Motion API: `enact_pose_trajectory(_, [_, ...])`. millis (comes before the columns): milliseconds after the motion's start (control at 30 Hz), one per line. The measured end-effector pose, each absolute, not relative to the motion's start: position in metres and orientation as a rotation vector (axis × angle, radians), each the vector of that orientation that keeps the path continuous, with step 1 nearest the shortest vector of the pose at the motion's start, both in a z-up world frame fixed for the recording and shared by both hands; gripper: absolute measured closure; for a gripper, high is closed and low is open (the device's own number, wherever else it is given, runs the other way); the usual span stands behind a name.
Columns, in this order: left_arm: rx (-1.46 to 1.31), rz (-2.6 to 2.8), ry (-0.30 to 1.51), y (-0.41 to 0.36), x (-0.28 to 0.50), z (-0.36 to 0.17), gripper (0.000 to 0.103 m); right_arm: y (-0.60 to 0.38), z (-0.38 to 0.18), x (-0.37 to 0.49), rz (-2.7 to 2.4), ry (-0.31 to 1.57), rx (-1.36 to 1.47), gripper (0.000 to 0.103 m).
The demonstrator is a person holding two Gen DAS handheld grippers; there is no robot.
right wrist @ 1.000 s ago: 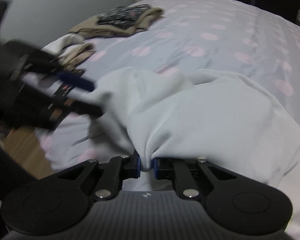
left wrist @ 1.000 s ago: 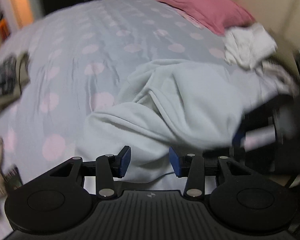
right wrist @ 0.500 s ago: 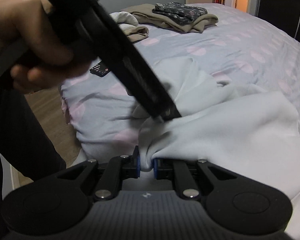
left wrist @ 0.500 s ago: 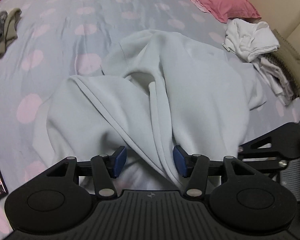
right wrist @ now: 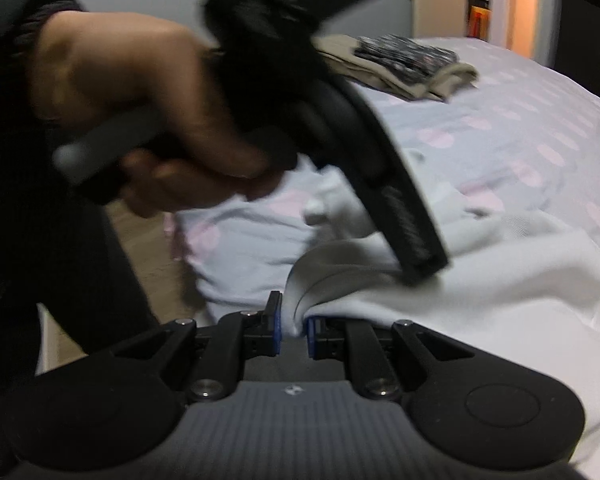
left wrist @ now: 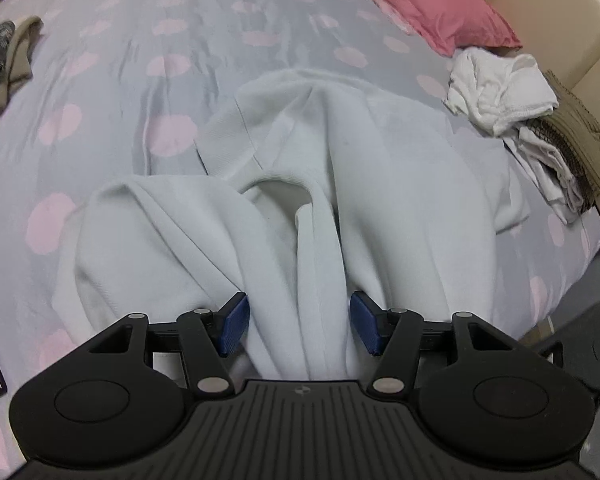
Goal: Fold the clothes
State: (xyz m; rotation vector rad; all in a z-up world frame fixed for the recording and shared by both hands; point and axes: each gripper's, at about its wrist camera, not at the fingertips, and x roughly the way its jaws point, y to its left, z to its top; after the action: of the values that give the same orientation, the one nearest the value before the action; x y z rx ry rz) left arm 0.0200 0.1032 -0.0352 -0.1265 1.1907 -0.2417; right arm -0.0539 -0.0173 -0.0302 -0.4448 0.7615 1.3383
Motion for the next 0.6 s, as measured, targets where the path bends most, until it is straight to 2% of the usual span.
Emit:
enact_pose_trajectory(100, [-0.131,-0.272,1.240,0.102,0.020,-0.041,0.062,-0.015,-0.028,-0.060,1.379,0.743,-0.431,0.090])
enact_pose_trajectory(167, [-0.127,-0.295,1.248,0.101,0.018,-0.041,0.083,-0.014,-0.029,-0.065,1.398,0.736,-0.432,0.090])
enact_pose_trajectory(200, [-0.118,-0.304,1.240,0.101,0.016,-0.039,0.097,-0.013,-0.030,-0.067,1.407,0.735,-0.437,0.090])
enact_pose_trajectory(300, [-0.068,-0.312,1.191,0.102,0.014,-0.027,0.098,-0.010,-0.032,-0.071,1.401,0.732,-0.463,0.088])
enact_pose_trajectory(333, [-0.064,-0.300,1.170,0.107,0.014,-0.022,0.098,-0.010,-0.034,-0.071,1.390,0.737,-0.479,0.083])
enact_pose_trajectory(367, [-0.079,-0.276,1.151,0.116,0.013,-0.017,0.098,-0.010,-0.035,-0.070,1.376,0.745,-0.499,0.064])
enact_pose_trajectory(433, [-0.109,-0.228,1.113,0.135,0.011,-0.009,0.098,-0.010,-0.039,-0.069,1.348,0.760,-0.538,0.048])
enact_pose_trajectory(533, [-0.153,-0.156,1.056,0.164,0.009,0.004,0.098,-0.019,-0.040,-0.056,1.297,0.794,-0.564,0.047])
enact_pose_trajectory(600, [-0.183,-0.109,1.016,0.183,0.007,0.013,0.098,-0.031,-0.039,-0.040,1.262,0.834,-0.541,0.042])
